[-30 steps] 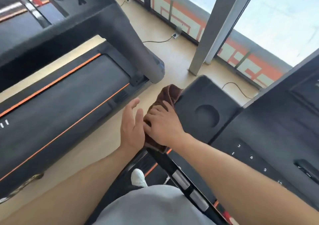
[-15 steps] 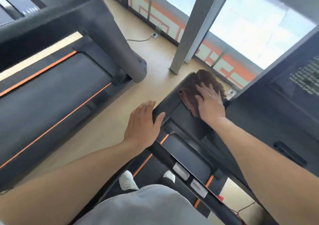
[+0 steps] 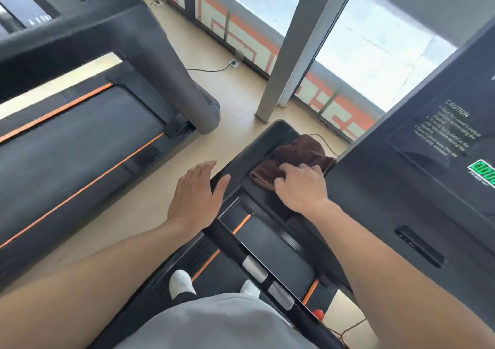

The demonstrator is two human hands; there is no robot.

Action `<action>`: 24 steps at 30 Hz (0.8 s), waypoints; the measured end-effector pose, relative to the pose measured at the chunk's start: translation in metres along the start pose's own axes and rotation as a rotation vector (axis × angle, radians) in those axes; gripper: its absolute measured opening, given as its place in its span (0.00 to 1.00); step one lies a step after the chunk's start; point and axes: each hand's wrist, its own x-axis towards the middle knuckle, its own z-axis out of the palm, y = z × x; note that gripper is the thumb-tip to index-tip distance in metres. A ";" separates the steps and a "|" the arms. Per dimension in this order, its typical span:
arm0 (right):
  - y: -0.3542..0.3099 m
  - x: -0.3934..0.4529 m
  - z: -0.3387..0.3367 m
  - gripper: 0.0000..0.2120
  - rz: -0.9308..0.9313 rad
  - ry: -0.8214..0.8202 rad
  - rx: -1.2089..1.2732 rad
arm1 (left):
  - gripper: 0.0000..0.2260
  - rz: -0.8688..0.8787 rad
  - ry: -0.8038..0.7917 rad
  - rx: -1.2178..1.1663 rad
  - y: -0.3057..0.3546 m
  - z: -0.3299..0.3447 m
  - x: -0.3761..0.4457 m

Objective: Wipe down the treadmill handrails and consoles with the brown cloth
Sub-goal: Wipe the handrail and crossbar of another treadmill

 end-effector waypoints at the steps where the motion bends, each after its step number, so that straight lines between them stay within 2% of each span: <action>1: 0.005 0.001 -0.006 0.19 -0.007 -0.032 0.083 | 0.26 -0.001 0.001 0.006 0.001 0.000 0.000; 3: 0.013 0.003 -0.023 0.17 -0.042 -0.137 0.146 | 0.26 -0.003 0.000 0.011 0.002 0.000 -0.001; 5: 0.011 0.007 -0.033 0.14 -0.094 -0.227 -0.012 | 0.26 -0.015 0.006 -0.004 0.002 0.000 -0.002; 8: 0.001 0.012 -0.027 0.12 -0.176 -0.210 -0.307 | 0.25 -0.036 0.024 -0.021 0.003 -0.001 -0.003; 10: 0.001 0.014 -0.014 0.15 -0.196 -0.198 -0.352 | 0.25 -0.046 0.029 -0.011 0.004 -0.002 -0.002; 12: 0.002 0.014 -0.010 0.15 -0.185 -0.209 -0.283 | 0.26 -0.051 0.033 0.016 0.004 -0.001 0.000; 14: 0.007 0.010 -0.020 0.12 -0.178 -0.198 -0.087 | 0.27 -0.052 0.023 0.030 0.004 0.000 0.000; 16: 0.011 0.012 -0.036 0.13 -0.143 -0.272 0.077 | 0.27 -0.043 0.021 0.044 0.004 0.001 0.000; 18: 0.007 0.013 -0.044 0.10 -0.168 -0.290 -0.093 | 0.27 -0.039 0.020 0.042 0.003 0.001 0.000; 21: -0.012 0.008 -0.032 0.07 -0.215 -0.186 -0.421 | 0.28 -0.051 0.034 0.026 0.002 0.001 0.000; 24: -0.011 -0.001 -0.012 0.06 -0.179 -0.163 -0.383 | 0.29 -0.058 0.039 0.022 0.001 0.004 0.001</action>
